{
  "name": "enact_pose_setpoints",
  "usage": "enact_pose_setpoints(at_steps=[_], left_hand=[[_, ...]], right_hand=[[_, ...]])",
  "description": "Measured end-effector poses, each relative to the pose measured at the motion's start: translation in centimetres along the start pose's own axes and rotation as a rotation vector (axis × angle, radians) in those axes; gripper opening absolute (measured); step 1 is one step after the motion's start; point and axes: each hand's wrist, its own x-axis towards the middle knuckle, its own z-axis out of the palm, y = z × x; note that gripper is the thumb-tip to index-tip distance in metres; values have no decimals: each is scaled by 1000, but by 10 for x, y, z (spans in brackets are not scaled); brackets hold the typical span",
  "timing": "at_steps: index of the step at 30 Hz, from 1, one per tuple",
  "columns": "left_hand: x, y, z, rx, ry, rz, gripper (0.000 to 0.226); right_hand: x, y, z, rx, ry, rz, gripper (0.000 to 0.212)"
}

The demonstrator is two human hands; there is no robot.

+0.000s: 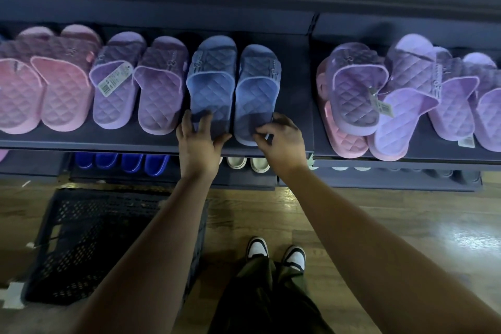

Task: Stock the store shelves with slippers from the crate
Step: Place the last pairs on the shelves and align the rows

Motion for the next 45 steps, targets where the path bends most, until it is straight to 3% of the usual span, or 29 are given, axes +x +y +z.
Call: enact_pose_setpoints(at_steps=[4,11,19,26,32,40,45], left_hand=[[-6,9,2,58,6,-28,54],[-13,64,14,-44,76,183,50],[-18,163,32,-178,54,318,46],[-23,225,56,-223,-82,259,64],[-11,246,83,-230,-157,105,81],[-21,237,92,-233,-151,86,102],[-27,240,87,-266,-90,77,96]], right_hand=[[-7,-3,-8,-5,40,-55,22],[-14,-1,-68,98,432,-183,19],[-20,65,-141,65,629,-48,18],[-30,128,-165,83,510,141,31],[-9,147,-177,13,282,81,39],[22,152,-185,-36,296,-7,47],[33,158,-169,-123,346,11,38]])
